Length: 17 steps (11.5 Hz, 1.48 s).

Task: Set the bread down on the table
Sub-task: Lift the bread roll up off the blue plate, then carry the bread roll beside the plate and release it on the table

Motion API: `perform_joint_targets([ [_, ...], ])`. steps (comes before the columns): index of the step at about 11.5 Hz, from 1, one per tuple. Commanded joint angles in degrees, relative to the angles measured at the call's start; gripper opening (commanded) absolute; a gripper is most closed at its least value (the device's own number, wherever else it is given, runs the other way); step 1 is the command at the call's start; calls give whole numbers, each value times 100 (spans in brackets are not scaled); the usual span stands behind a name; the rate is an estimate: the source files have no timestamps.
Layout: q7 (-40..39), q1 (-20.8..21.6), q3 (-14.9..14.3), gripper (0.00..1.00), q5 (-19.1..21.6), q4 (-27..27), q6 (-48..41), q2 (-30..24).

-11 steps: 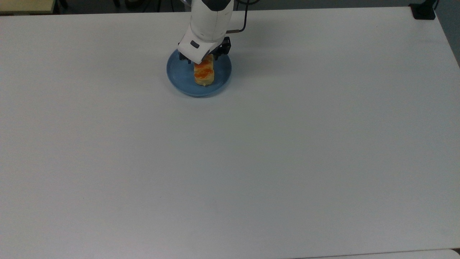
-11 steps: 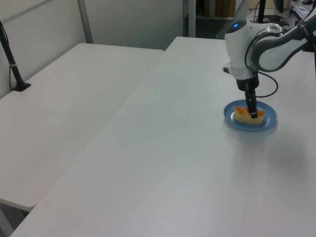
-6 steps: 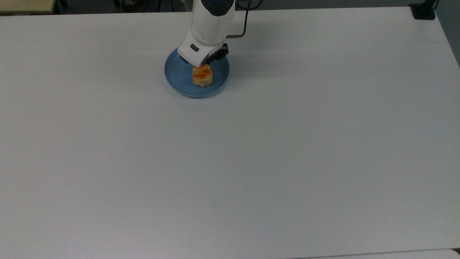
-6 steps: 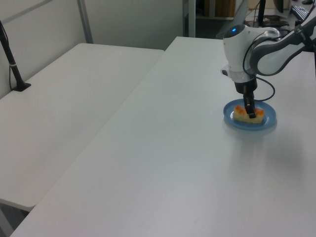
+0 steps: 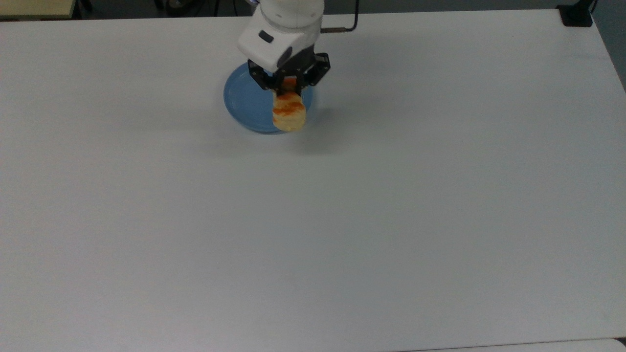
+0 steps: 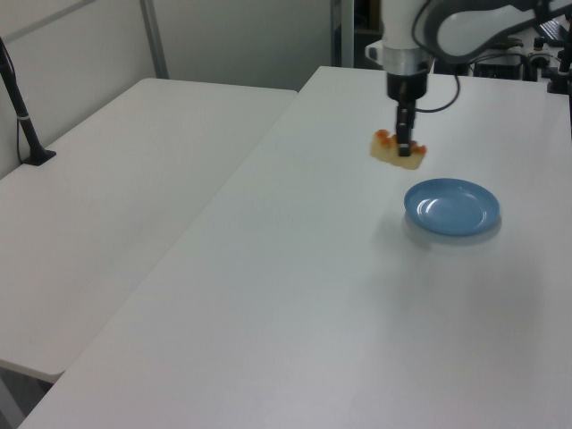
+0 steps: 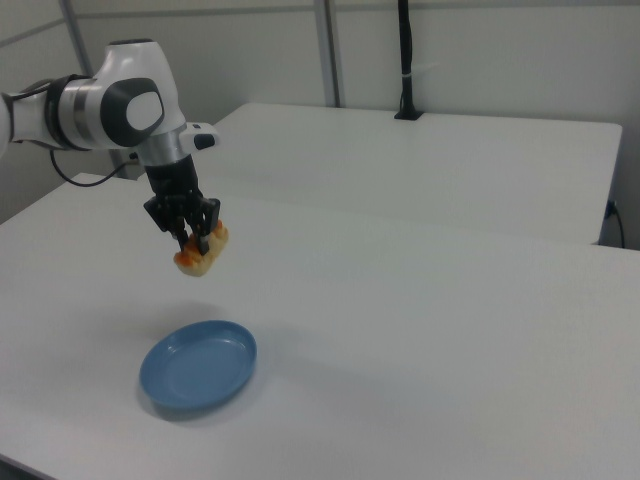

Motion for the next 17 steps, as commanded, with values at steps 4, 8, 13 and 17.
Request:
perform_joint_targets([
  [4,84,1082,-74,40,227,1600,366,2298],
  [8,286,1040,-66,100,254,1704,289,2090],
  [13,340,-362,311,100,193,1283,-1906,-229],
  [17,-91,-1376,505,100,263,1283,-2215,-750],
])
